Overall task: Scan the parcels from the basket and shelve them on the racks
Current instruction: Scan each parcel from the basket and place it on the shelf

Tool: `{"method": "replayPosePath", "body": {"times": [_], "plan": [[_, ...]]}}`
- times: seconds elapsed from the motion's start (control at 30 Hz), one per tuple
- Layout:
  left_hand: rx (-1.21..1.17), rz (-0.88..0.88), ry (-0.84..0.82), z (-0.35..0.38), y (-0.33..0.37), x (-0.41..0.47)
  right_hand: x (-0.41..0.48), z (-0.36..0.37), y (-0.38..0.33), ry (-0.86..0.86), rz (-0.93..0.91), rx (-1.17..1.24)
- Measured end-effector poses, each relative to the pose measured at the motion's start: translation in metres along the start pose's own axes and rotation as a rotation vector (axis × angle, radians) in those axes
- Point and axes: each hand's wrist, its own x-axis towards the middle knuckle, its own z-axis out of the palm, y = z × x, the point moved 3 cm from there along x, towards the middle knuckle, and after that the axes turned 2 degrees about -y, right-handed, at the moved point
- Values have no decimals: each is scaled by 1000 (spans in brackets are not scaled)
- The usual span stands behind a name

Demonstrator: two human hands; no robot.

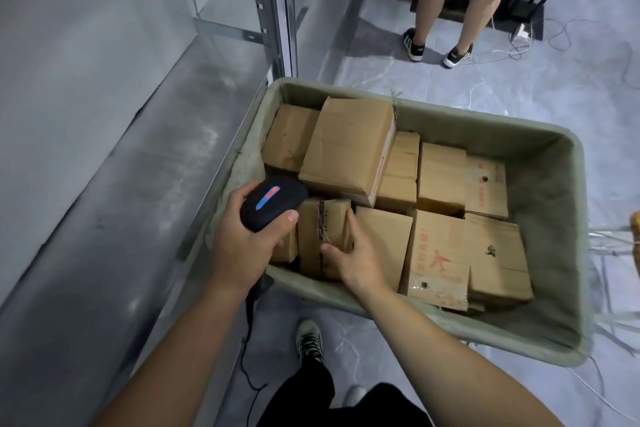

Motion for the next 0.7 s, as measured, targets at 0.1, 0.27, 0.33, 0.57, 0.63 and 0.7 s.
{"method": "replayPosePath", "body": {"times": [0.1,0.27,0.33,0.57,0.63,0.7], "plan": [[-10,-10,-6,-1,-1,2,2,6,1,25,-7,27],[-23,-5,-12,1,1,7,2,-7,-4,62,-50,-5],[-12,0,-15,7,3,7,-3,-23,-4,62,-67,-37],[-68,31,-72,52,17,-1,-32,-108,9,-8,-12,-15],[-87,40,-76,67,22,-4,-34,-131,17,16,26,21],[-103,48,-90,82,26,-7,-36,-152,23,61,43,106]]}}
